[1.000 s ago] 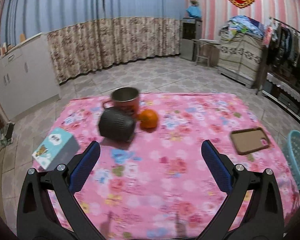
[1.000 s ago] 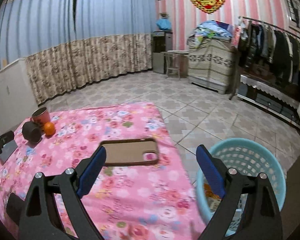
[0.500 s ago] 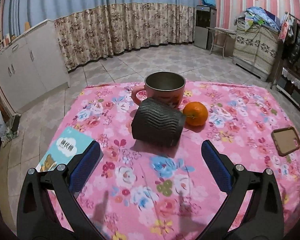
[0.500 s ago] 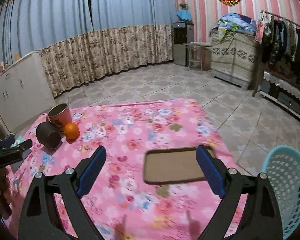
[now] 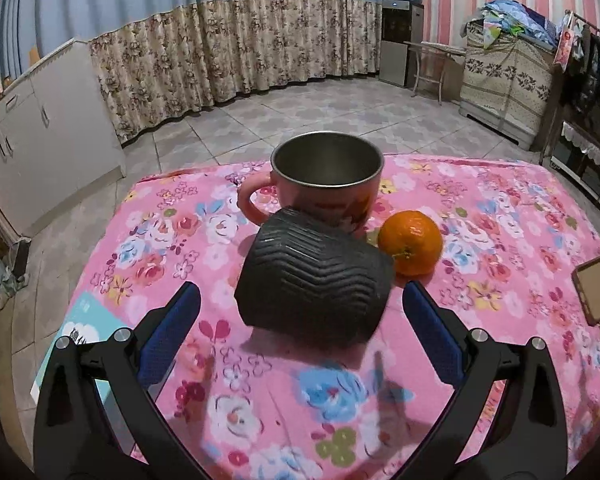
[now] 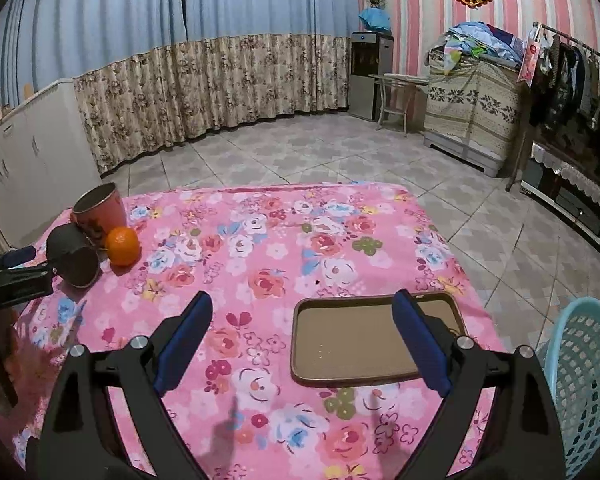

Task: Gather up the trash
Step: 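Grasp the black ribbed cup with the left gripper while the right grasps the orange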

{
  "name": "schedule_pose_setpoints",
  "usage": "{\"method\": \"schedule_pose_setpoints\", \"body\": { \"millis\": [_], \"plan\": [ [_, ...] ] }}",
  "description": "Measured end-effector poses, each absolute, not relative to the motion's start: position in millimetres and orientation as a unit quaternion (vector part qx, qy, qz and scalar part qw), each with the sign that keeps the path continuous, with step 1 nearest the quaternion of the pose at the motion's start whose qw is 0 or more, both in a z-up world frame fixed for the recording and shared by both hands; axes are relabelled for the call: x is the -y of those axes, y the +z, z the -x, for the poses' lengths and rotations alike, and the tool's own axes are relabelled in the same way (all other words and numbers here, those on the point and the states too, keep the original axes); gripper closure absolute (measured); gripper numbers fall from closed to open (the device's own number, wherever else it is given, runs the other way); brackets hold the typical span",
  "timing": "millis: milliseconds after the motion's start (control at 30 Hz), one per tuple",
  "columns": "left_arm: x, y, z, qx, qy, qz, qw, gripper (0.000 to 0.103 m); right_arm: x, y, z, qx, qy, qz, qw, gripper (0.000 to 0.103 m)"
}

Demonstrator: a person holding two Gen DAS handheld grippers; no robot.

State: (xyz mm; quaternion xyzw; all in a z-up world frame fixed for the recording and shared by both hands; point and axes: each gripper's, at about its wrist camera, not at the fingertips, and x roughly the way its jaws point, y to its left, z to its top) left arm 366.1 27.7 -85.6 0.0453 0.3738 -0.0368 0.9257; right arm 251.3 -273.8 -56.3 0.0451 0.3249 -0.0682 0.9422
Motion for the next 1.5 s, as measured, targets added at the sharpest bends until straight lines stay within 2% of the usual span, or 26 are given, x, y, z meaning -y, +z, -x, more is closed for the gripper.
{"method": "schedule_pose_setpoints", "body": {
  "millis": [200, 233, 300, 500, 700, 1000, 1500],
  "plan": [
    [-35.5, -97.6, -383.5, -0.391, -0.056, -0.02, 0.919, 0.007, 277.1, -58.0, -252.8, -0.326, -0.071, -0.042, 0.942, 0.013],
    [-36.1, -98.5, -384.1, -0.39, -0.06, -0.016, 0.918, 0.009, 277.1, -58.5, -253.9, -0.327, -0.072, -0.041, 0.941, 0.013],
    [-35.6, -101.6, -384.6, -0.394, -0.072, -0.014, 0.916, 0.027, 277.0, -58.3, -252.5, -0.327, -0.071, -0.042, 0.941, 0.013],
    [-28.0, -96.9, -372.8, -0.378, -0.083, -0.041, 0.921, 0.028, 271.8, -57.8, -254.8, -0.329, -0.06, -0.035, 0.942, 0.013],
    [-27.9, -65.6, -340.6, -0.341, -0.064, -0.054, 0.936, 0.027, 251.2, -58.8, -263.9, -0.337, -0.039, -0.024, 0.94, 0.014],
    [-69.3, -28.8, -331.3, -0.317, -0.015, -0.026, 0.948, 0.027, 193.1, -54.2, -302.8, -0.333, 0.009, 0.007, 0.943, 0.014],
    [-117.0, -36.0, -341.6, -0.326, 0.006, 0.013, 0.945, 0.027, 106.2, -86.9, -386.6, -0.385, 0.073, 0.017, 0.92, 0.014]
  ]
}}
